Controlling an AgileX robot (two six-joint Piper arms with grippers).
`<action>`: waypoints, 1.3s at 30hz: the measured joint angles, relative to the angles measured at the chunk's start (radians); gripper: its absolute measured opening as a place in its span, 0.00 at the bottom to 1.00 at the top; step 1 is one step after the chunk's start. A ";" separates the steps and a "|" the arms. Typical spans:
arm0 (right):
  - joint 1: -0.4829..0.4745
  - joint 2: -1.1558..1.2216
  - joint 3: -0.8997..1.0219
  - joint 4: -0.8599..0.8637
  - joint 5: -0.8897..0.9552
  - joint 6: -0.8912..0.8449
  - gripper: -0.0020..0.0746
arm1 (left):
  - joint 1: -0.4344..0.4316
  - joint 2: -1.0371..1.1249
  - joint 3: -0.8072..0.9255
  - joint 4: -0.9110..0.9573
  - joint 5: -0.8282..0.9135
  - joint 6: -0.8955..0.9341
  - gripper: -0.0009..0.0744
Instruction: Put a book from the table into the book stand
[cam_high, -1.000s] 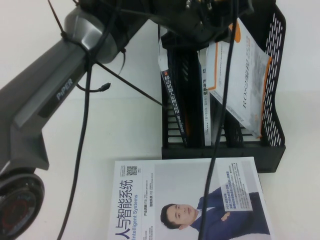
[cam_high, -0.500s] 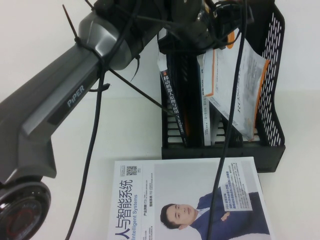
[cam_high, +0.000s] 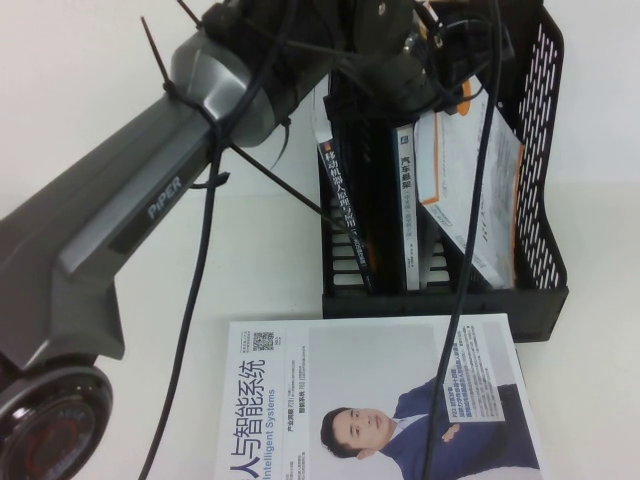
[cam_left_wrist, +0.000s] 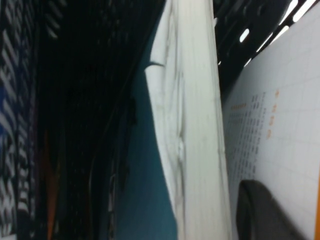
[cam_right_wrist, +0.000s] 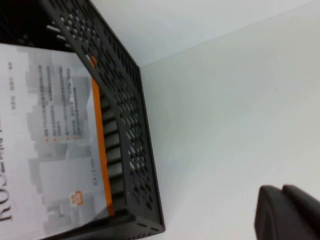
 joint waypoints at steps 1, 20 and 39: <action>0.000 0.000 0.000 0.002 0.002 -0.005 0.03 | -0.002 0.002 0.000 0.002 -0.009 0.000 0.15; 0.004 0.000 0.000 0.280 0.159 -0.350 0.03 | 0.002 0.059 -0.002 -0.047 -0.224 0.266 0.44; 0.428 0.000 0.000 0.391 0.177 -0.899 0.03 | 0.006 -0.109 -0.002 0.060 -0.377 0.449 0.37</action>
